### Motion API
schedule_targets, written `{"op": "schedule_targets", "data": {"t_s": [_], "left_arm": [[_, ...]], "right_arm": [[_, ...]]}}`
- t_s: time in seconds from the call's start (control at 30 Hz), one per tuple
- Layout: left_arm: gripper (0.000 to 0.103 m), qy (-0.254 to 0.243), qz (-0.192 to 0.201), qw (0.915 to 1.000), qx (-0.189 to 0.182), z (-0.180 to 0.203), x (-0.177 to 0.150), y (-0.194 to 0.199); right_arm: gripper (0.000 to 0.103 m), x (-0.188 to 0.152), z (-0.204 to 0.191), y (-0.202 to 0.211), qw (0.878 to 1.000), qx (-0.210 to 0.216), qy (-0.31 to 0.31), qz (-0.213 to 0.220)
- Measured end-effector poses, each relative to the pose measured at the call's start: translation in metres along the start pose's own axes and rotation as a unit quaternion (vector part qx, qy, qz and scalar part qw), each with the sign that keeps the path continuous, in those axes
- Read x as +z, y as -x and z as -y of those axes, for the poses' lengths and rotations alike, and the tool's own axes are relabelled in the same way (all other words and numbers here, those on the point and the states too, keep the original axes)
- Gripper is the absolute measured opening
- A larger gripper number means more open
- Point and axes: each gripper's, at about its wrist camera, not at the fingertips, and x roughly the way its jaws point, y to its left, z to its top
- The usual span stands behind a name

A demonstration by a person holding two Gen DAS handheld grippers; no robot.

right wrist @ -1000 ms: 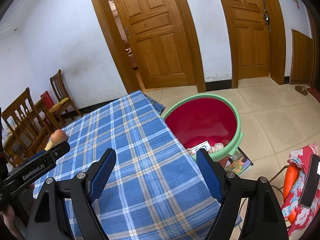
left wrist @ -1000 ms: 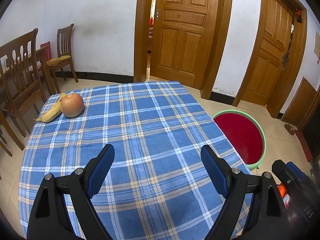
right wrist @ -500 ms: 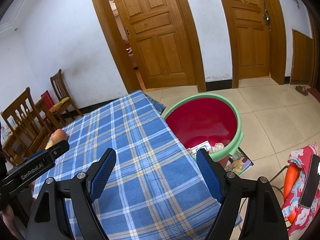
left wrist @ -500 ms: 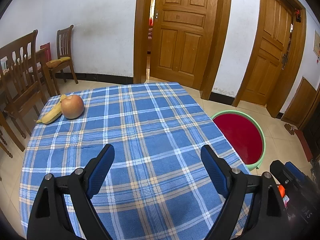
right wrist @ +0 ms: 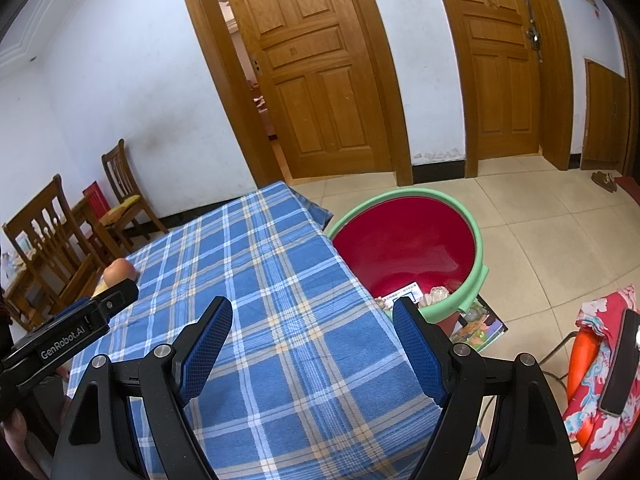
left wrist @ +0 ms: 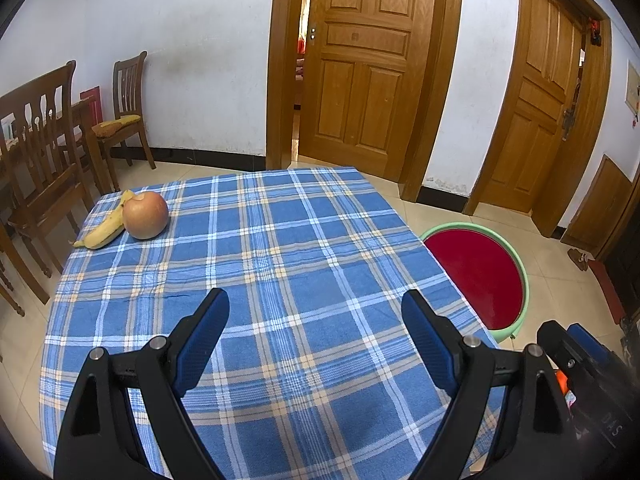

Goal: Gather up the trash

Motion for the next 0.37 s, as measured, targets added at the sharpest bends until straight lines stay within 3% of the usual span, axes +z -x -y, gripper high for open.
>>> {"op": "schedule_targets", "data": {"t_s": [0.37], "left_arm": [[0.087, 0.000, -0.002, 1.0000, -0.003, 0.0007, 0.0041, 0.0013]], "right_arm": [[0.083, 0.0003, -0.0006, 0.0002, 1.000, -0.001, -0.001, 0.000]]}}
